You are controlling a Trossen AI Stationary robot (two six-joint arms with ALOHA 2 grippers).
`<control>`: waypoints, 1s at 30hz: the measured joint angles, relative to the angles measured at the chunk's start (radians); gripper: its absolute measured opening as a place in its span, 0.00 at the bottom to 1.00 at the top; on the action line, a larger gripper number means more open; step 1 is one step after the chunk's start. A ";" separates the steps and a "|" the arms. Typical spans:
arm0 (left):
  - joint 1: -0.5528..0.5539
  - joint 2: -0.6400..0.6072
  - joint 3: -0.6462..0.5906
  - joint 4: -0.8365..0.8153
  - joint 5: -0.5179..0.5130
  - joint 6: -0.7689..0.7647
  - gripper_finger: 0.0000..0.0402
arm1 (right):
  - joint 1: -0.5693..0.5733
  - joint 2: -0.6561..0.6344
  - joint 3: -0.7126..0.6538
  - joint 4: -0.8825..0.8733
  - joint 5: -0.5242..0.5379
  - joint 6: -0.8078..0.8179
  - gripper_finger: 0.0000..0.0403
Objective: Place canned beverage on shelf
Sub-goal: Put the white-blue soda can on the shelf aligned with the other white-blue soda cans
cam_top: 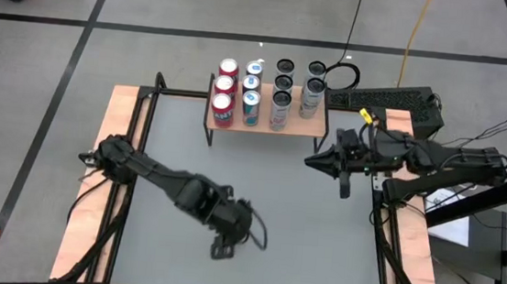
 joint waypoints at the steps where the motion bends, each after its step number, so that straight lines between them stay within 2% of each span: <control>1: 0.015 0.000 0.017 0.004 0.000 -0.021 0.62 | 0.000 0.011 0.043 -0.064 0.003 -0.027 0.00; 7: 0.097 0.000 0.125 0.008 0.005 -0.084 0.62 | 0.000 0.086 0.246 -0.375 0.028 -0.099 0.00; 15: 0.187 0.000 0.245 0.021 0.009 -0.076 0.62 | 0.000 0.100 0.269 -0.407 0.021 -0.020 0.03; 25: 0.245 0.000 0.327 0.077 0.008 0.016 0.62 | 0.000 0.100 0.269 -0.429 -0.039 0.063 0.26; 30: 0.266 0.000 0.352 0.066 0.008 0.067 0.62 | -0.001 0.126 0.269 -0.406 -0.129 -0.015 0.38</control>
